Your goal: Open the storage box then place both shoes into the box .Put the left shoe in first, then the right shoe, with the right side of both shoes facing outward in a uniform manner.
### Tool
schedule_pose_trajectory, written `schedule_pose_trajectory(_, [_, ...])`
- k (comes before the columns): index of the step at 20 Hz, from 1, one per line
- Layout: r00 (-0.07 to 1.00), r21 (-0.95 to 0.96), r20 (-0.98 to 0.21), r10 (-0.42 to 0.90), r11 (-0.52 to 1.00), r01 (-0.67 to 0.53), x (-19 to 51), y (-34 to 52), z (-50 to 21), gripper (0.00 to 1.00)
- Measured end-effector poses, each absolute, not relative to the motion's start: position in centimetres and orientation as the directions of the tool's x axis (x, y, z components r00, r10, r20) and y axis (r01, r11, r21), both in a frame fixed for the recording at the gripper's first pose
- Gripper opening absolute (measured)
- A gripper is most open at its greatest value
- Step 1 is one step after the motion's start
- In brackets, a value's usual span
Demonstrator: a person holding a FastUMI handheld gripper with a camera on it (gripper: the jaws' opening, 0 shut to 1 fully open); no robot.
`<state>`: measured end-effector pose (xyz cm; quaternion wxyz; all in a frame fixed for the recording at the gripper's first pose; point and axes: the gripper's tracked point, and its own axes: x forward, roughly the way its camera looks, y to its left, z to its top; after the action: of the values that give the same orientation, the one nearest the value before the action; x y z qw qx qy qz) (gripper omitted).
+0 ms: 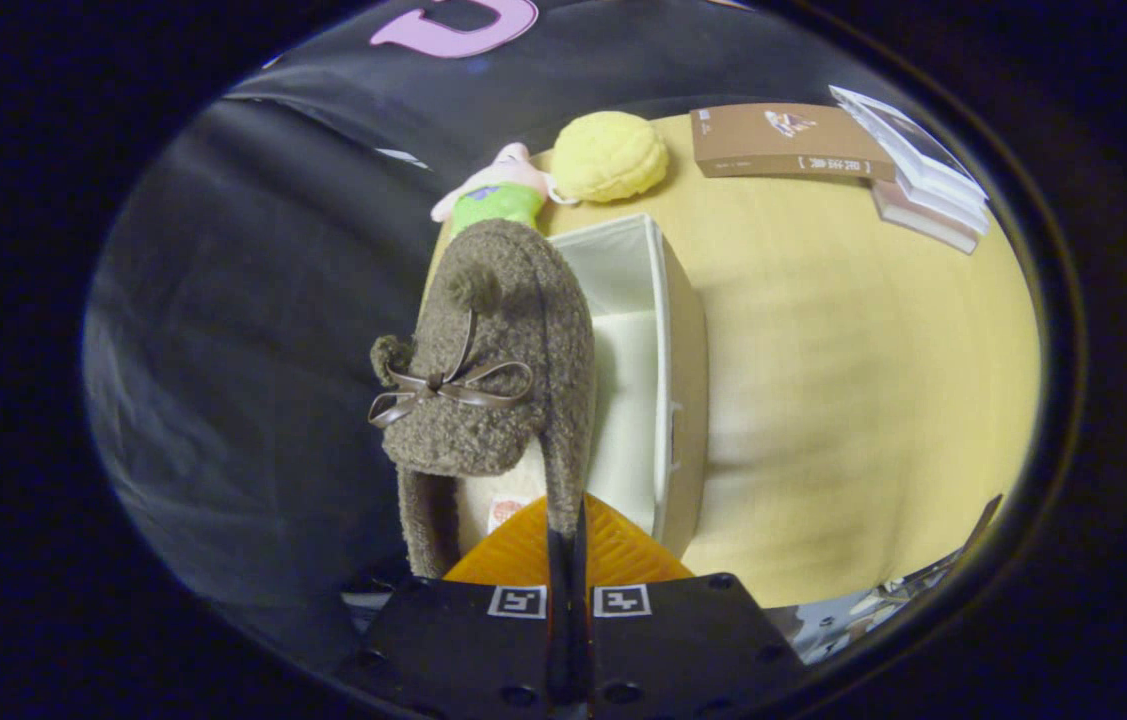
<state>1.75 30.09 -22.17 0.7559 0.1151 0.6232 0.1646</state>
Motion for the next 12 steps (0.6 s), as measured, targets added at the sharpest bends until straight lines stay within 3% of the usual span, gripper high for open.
schedule_pose_trajectory(4, [0.184,0.26,-0.944,0.274,0.961,-0.097,1.9,29.7,-24.9,0.03])
schedule_pose_trajectory(9, [0.216,0.198,-0.952,0.217,0.974,-0.106,1.9,30.3,-25.7,0.05])
schedule_pose_trajectory(12, [0.247,0.224,-0.937,0.246,0.968,-0.114,1.8,31.1,-25.2,0.27])
